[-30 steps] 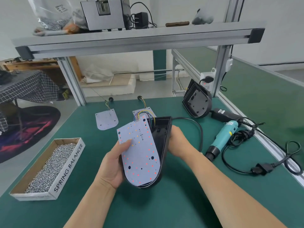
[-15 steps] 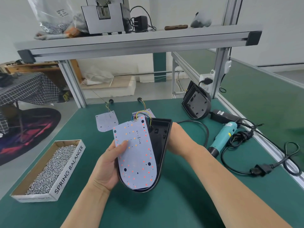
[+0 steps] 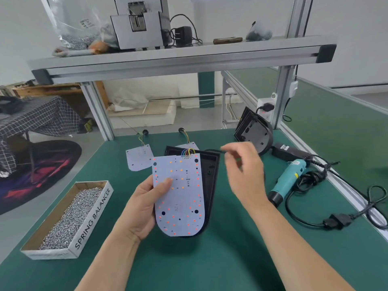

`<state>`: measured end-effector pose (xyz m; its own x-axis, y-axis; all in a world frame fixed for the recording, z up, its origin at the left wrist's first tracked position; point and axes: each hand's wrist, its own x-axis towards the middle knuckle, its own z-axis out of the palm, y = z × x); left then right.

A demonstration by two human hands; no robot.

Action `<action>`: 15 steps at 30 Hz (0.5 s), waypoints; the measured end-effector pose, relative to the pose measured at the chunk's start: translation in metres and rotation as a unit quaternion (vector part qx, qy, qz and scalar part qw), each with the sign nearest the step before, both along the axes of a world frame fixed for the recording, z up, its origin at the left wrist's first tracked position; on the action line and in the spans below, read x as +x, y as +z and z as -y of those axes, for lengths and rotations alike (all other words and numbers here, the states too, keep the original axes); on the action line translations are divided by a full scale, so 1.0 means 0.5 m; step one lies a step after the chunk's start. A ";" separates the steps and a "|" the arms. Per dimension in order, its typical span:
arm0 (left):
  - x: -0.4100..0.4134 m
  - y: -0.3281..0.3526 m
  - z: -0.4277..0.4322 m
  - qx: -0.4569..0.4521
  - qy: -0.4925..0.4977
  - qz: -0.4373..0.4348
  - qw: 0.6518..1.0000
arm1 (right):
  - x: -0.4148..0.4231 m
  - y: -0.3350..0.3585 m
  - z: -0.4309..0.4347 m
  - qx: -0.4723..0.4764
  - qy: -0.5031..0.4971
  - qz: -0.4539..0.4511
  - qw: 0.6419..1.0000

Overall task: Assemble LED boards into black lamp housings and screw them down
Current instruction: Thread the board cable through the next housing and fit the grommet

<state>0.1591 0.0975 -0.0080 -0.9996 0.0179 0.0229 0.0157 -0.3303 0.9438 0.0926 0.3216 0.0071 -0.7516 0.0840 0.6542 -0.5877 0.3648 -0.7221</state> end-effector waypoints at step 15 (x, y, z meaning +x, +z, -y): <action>-0.002 -0.006 -0.069 -0.038 0.038 -0.065 0.996 | 0.043 0.022 0.032 -0.038 0.087 0.184 0.978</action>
